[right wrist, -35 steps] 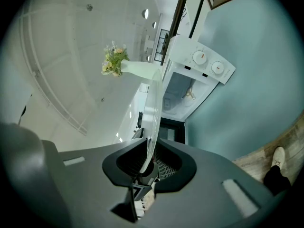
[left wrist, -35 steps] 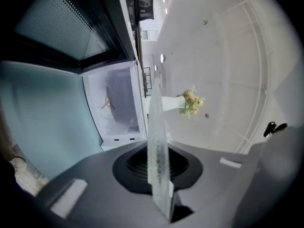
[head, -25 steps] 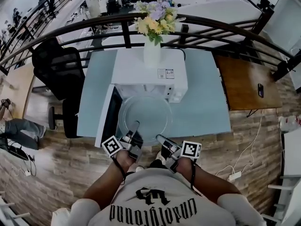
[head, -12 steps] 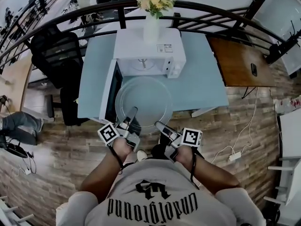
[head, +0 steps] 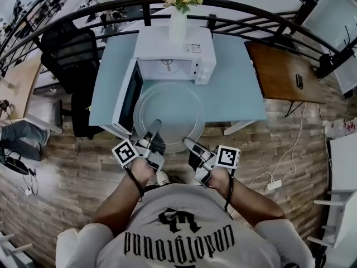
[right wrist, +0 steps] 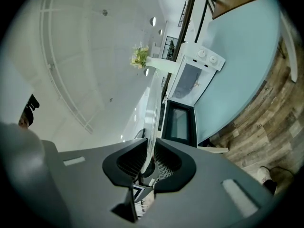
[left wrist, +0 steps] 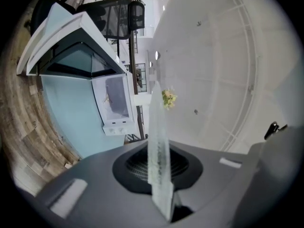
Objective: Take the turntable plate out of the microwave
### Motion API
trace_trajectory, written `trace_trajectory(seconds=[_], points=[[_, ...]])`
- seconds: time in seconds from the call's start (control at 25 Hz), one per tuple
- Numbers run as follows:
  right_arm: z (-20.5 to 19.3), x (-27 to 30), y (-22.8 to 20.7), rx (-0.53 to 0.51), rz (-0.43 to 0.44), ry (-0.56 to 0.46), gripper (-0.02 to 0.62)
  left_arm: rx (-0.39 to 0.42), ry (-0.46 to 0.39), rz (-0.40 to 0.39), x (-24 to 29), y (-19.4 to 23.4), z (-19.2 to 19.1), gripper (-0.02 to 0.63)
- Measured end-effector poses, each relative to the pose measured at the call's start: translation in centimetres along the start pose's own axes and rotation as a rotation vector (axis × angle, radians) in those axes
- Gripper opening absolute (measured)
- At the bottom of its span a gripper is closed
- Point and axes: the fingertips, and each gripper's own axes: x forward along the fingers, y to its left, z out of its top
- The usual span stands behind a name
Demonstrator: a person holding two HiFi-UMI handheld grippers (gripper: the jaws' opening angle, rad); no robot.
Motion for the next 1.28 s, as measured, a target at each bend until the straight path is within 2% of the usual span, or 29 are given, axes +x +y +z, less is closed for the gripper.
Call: trace_trajectory(seconds=[0.2,0.52,0.76,1.04,1.28], points=[[-0.1,-6.2,-0.4,0.000,0.009,0.037,0.048,0.002,-0.044,0.003,-0.3,-1.0,-6.1,0.075],[-0.5,-12.0,-1.2,0.025,0.014,0.088,0.048,-0.012,-0.092,0.014,-0.6,-1.2,-12.1,0.075],[-1.7,-18.4,-1.5,0.029,0.031,0.113,0.048,-0.003,-0.114,0.016,-1.6,-2.2,-18.6,0.075],[-3.4,-22.3,-1.6,0.039,0.043,0.147,0.048,-0.002,-0.150,0.027,-3.4,-2.6,-22.7,0.075],[-4.5,-23.8,-0.7,0.041,0.052,0.162,0.048,0.004,-0.166,0.032,-5.0,-3.7,-24.1,0.075]])
